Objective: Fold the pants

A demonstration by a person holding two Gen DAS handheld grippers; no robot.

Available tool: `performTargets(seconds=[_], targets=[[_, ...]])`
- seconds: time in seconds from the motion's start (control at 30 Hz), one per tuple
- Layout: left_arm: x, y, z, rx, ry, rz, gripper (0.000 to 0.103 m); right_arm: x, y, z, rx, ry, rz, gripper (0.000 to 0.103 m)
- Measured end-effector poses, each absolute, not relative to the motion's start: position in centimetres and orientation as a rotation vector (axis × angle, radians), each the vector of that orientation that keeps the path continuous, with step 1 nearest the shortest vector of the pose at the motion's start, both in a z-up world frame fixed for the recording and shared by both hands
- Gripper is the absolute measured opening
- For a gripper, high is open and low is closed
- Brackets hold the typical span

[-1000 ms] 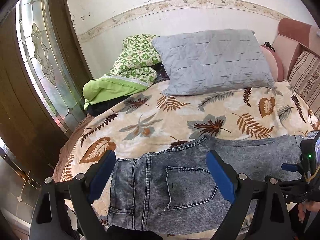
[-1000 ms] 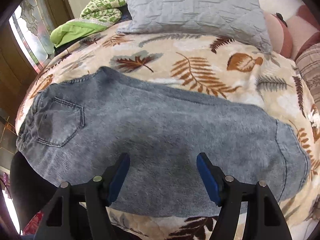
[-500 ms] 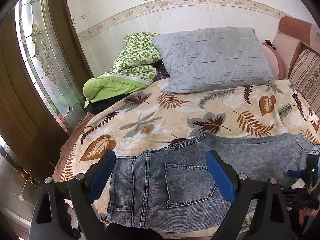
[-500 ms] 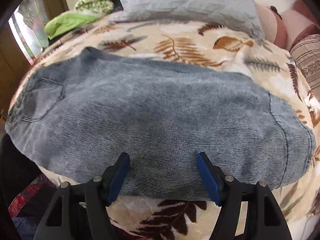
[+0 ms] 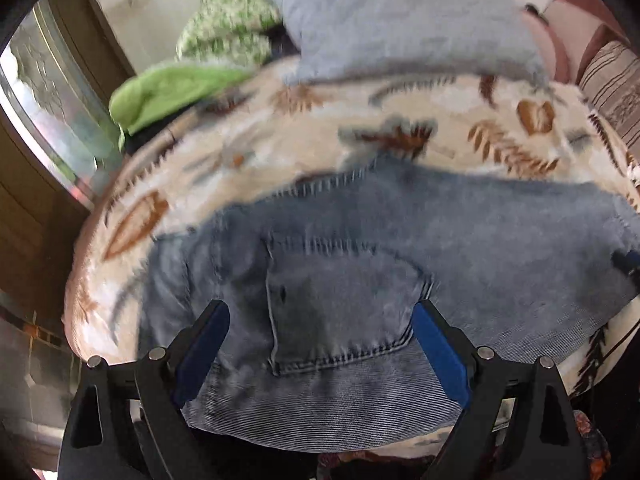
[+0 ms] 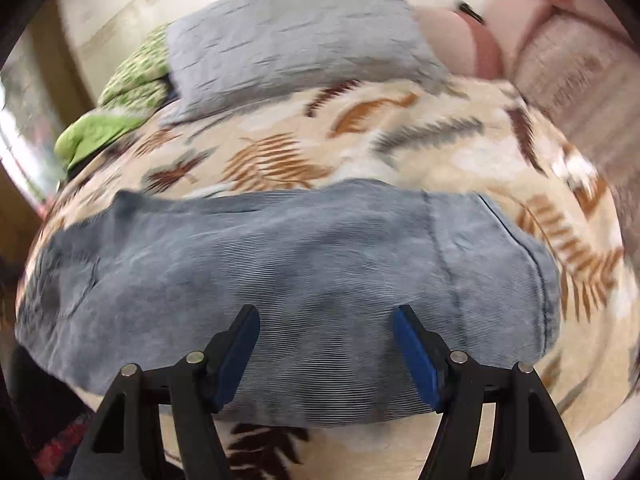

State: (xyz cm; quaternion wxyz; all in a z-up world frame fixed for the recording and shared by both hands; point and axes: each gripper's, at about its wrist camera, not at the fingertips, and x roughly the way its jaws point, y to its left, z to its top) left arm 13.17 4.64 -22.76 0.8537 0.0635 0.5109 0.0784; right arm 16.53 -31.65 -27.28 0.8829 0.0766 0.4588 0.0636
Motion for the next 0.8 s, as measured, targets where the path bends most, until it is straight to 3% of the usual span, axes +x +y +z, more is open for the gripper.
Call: performTargets(seconds=[0.27, 0.4, 0.8], targets=[[14.6, 5.7, -28.1, 0.124, 1.174, 0.203, 0.095, 18.5, -30.1, -29.2, 0.038, 1.032, 0.079, 0.074], [15.0, 5.5, -28.6, 0.142, 1.167, 0.205, 0.103, 18.6, -29.4, -29.9, -0.005, 1.048, 0.082, 0.081], [14.1, 5.8, -28.3, 0.133, 1.183, 0.155, 0.103, 17.4, -31.7, -28.5, 0.028, 1.147, 0.146, 0.081]])
